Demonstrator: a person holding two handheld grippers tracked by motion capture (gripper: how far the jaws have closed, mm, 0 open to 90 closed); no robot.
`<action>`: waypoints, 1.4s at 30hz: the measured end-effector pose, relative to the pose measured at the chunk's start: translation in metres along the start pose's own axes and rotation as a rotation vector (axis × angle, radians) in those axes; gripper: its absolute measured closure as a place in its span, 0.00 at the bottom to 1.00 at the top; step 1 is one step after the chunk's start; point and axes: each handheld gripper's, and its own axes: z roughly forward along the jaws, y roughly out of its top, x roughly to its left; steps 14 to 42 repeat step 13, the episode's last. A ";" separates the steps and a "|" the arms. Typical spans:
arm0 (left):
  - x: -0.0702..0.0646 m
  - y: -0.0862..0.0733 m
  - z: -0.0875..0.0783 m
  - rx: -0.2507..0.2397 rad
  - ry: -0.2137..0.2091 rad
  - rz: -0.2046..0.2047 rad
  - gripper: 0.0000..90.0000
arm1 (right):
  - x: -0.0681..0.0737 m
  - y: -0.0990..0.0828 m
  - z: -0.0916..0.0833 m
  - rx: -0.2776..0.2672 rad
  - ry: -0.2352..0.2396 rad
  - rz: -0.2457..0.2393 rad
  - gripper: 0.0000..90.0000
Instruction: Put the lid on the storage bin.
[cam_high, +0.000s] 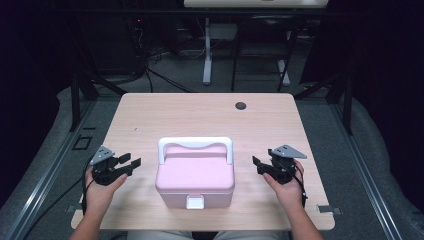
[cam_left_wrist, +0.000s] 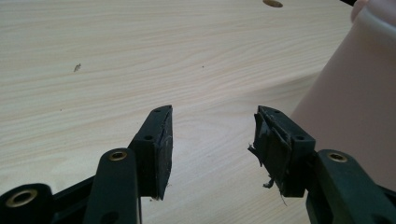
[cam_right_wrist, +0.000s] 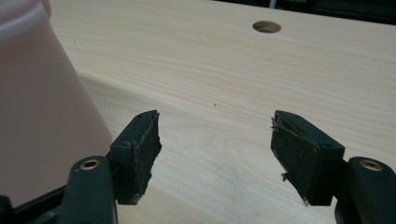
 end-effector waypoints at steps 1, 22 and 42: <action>0.001 -0.001 0.002 -0.008 0.000 -0.002 0.53 | 0.000 -0.001 0.002 0.008 -0.004 -0.006 0.36; 0.004 -0.005 0.007 0.037 -0.009 -0.023 0.55 | 0.003 -0.008 0.012 0.073 0.007 -0.010 0.36; 0.004 -0.005 0.007 0.037 -0.009 -0.023 0.55 | 0.003 -0.008 0.012 0.073 0.007 -0.010 0.36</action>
